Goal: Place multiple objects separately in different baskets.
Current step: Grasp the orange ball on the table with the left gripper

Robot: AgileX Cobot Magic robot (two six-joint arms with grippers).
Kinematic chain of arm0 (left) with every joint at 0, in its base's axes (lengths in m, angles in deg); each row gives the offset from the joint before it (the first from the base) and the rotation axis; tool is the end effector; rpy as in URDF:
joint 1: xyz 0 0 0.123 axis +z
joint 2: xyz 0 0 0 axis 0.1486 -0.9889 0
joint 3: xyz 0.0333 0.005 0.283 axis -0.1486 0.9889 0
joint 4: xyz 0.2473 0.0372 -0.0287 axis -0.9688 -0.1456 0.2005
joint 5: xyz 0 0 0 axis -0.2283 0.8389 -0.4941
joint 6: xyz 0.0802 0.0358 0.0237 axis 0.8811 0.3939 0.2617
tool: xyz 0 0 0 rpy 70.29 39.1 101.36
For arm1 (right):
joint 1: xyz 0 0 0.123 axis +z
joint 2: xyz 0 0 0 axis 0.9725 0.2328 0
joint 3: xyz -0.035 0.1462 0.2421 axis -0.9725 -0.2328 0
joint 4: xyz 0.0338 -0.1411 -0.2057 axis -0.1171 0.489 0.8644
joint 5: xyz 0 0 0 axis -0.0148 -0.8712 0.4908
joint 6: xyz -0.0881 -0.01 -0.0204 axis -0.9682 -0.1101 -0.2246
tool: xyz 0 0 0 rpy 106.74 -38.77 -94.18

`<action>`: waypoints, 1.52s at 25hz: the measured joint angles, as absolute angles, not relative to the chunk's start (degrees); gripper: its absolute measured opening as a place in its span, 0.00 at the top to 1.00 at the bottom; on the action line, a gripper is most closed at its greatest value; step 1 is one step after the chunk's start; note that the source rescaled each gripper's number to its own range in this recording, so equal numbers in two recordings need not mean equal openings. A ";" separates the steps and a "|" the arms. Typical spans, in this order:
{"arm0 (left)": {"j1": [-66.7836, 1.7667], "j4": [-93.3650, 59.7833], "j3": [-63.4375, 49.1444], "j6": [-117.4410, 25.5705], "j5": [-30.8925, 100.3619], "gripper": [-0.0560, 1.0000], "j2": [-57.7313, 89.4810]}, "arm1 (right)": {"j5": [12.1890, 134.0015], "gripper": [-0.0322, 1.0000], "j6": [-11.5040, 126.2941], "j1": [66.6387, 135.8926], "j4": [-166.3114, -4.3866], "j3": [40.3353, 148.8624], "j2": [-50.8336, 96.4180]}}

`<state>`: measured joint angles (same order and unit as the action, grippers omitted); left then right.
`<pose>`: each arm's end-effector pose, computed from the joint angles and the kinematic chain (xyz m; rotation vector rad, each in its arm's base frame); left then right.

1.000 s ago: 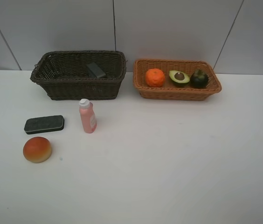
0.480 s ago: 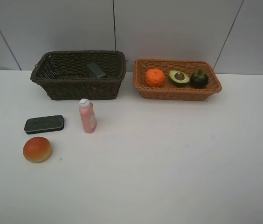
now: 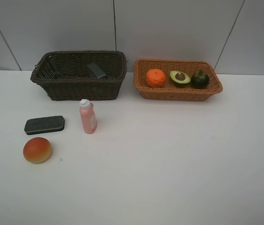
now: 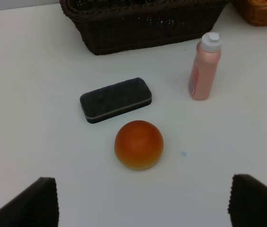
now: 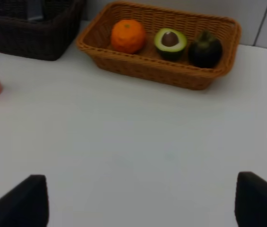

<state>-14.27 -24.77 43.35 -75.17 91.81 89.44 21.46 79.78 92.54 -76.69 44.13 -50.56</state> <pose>-0.0081 -0.0068 0.2794 0.1921 2.0216 -0.1248 -0.0069 -0.0031 0.2823 -0.2897 2.0059 0.1555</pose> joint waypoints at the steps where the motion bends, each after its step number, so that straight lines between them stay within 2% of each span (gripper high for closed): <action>1: -14.27 -24.77 43.35 -75.17 91.81 0.15 89.44 | 21.46 0.02 79.78 91.08 -76.69 44.13 -50.56; 15: -14.27 -24.77 43.35 -75.17 91.81 0.15 89.44 | 21.46 0.02 79.82 70.32 -76.69 44.13 -50.56; 38: -14.27 -24.77 43.35 -75.17 91.81 0.15 89.44 | 21.46 0.02 82.22 69.73 -74.51 44.13 -50.56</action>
